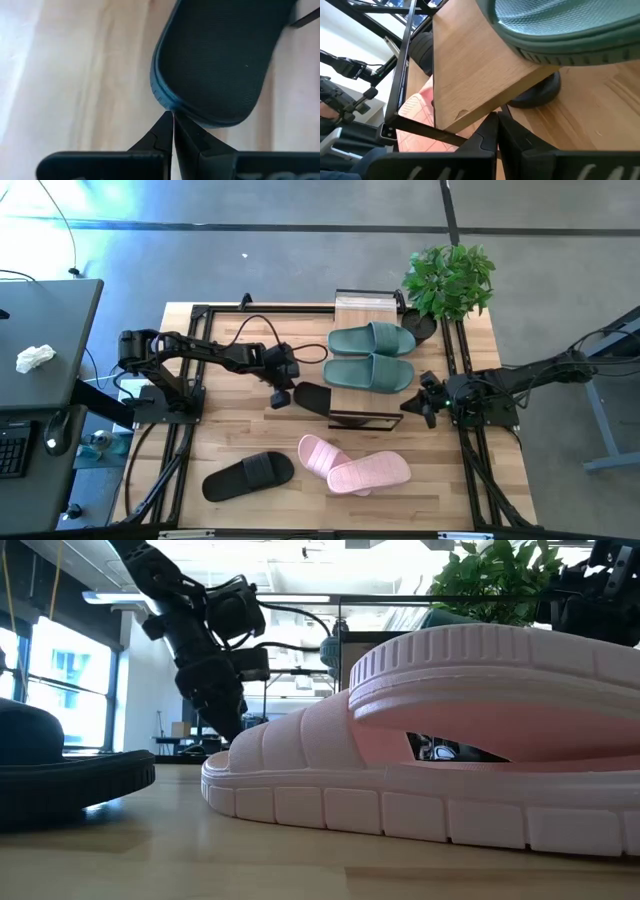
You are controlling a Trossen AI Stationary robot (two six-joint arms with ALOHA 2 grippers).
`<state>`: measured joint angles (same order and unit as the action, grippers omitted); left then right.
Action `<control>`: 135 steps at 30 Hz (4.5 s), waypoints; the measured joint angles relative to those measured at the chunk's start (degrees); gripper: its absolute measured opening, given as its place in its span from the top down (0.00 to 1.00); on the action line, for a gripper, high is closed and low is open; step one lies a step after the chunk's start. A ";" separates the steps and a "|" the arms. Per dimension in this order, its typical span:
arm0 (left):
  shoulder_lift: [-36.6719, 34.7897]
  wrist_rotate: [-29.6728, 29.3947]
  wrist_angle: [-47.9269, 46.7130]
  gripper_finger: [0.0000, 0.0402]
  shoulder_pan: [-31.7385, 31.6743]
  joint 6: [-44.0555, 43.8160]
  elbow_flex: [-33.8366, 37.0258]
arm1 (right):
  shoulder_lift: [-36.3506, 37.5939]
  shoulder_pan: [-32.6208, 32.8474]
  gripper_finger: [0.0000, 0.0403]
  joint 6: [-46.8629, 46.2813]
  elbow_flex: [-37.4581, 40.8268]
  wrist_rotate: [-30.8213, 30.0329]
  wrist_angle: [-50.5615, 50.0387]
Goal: Pick and place slides into the shelf
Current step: Put the top black slipper under the shelf
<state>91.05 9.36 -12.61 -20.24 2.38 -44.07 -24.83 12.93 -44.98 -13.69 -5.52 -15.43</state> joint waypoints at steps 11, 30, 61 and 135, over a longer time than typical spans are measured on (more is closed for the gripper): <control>0.00 1.57 3.09 0.99 3.15 -2.89 -0.02 | -0.73 0.00 1.00 0.46 0.00 0.22 0.75; 4.29 -0.30 7.43 0.99 7.21 -10.23 -2.09 | -0.73 -0.01 1.00 1.39 0.00 0.56 0.68; 8.35 -4.09 6.76 0.99 7.51 -4.15 -8.02 | 2.11 -0.04 1.00 -11.66 0.00 -7.70 -13.63; 8.59 -2.38 12.55 1.00 11.76 -5.70 -7.93 | -23.89 -11.04 1.00 -11.91 5.22 -0.60 12.14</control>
<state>99.63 6.98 -0.05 -8.48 -3.31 -52.01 -48.72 1.89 -56.89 -8.47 -6.12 -3.29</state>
